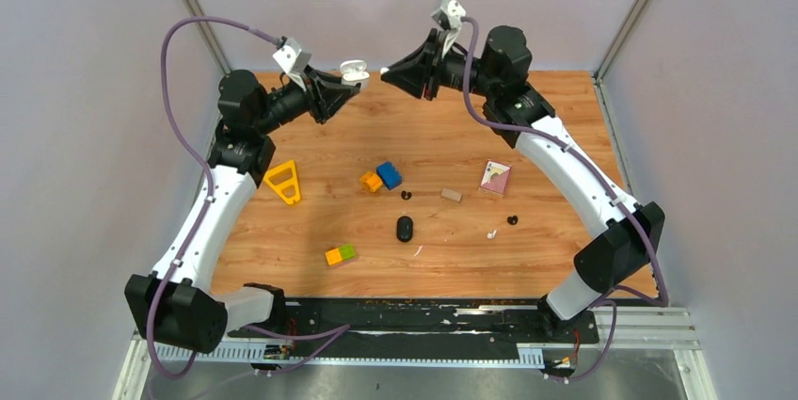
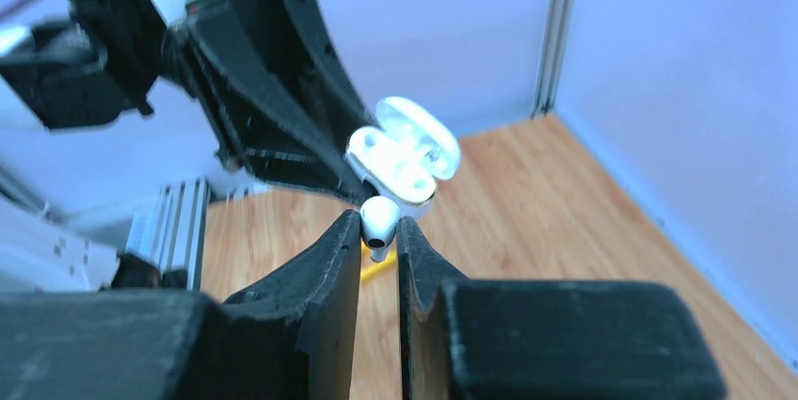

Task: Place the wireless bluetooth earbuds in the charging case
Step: Insert the left earbud into the right side groove of the charging case.

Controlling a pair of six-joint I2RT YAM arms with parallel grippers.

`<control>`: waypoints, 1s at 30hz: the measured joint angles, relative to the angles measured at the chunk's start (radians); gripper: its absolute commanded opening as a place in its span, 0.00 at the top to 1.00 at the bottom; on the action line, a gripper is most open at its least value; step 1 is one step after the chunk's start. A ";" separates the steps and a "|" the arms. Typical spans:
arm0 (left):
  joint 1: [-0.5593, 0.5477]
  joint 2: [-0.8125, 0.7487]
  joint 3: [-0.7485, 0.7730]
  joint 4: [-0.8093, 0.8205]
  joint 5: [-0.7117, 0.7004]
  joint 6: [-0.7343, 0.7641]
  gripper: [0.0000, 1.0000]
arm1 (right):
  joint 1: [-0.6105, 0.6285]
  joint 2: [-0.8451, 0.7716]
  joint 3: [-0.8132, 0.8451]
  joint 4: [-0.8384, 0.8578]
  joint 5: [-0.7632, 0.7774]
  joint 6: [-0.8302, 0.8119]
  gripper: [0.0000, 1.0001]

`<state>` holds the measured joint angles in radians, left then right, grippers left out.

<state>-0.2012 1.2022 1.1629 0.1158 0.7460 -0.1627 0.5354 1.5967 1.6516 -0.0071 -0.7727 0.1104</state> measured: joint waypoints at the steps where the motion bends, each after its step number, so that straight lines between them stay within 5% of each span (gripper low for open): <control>1: 0.000 0.004 0.014 0.008 -0.002 -0.007 1.00 | 0.000 0.005 0.012 0.048 0.017 0.045 1.00; 10: -0.023 0.009 0.042 0.068 -0.029 -0.084 1.00 | 0.008 0.053 0.059 0.238 0.127 0.186 1.00; 30: -0.042 0.004 0.040 0.137 -0.071 -0.196 1.00 | 0.084 0.078 0.061 0.259 0.215 0.154 1.00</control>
<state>-0.2428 1.2060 1.2034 0.2527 0.6746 -0.3588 0.6197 1.6745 1.7123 0.2520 -0.5579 0.2649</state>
